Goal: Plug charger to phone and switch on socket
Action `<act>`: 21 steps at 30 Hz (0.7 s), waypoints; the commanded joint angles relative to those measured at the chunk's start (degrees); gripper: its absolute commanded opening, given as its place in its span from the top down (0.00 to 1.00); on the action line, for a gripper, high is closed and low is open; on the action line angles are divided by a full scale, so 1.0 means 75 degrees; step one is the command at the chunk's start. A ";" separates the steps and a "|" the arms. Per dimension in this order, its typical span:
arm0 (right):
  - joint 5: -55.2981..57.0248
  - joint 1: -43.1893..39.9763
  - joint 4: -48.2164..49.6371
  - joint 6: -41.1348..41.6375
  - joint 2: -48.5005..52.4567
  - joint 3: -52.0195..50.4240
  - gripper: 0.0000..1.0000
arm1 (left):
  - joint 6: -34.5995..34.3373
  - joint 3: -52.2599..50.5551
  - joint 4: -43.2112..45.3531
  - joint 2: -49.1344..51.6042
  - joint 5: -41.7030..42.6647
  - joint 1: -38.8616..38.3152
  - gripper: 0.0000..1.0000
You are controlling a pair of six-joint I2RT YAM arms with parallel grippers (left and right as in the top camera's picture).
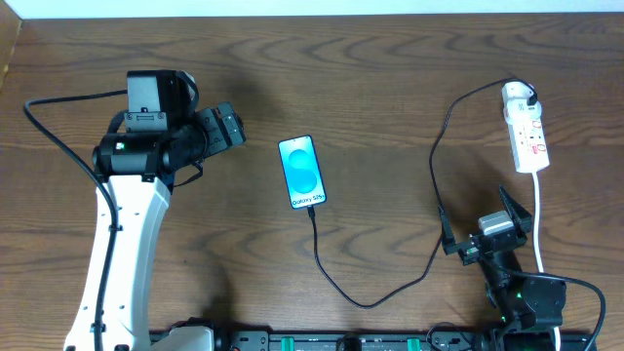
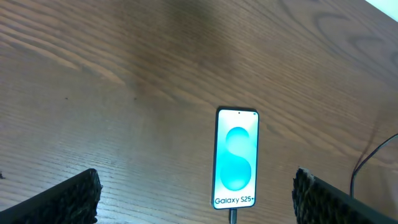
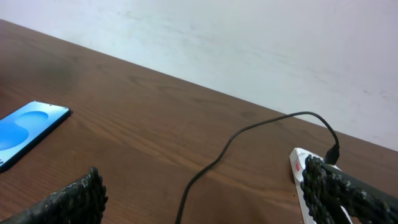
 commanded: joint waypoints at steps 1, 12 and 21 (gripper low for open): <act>-0.0047 0.0076 -0.0006 0.0050 -0.0055 -0.0041 0.01 | 0.0073 0.0035 -0.0017 -0.0035 -0.0102 0.0026 0.02; -0.0047 0.0076 -0.0006 0.0050 -0.0055 -0.0041 0.01 | 0.0073 0.0035 -0.0020 -0.0035 -0.0102 0.0026 0.02; -0.0047 0.0076 -0.0006 0.0050 -0.0055 -0.0041 0.01 | 0.0111 -0.0178 -0.0015 -0.0592 -0.0673 0.0023 0.02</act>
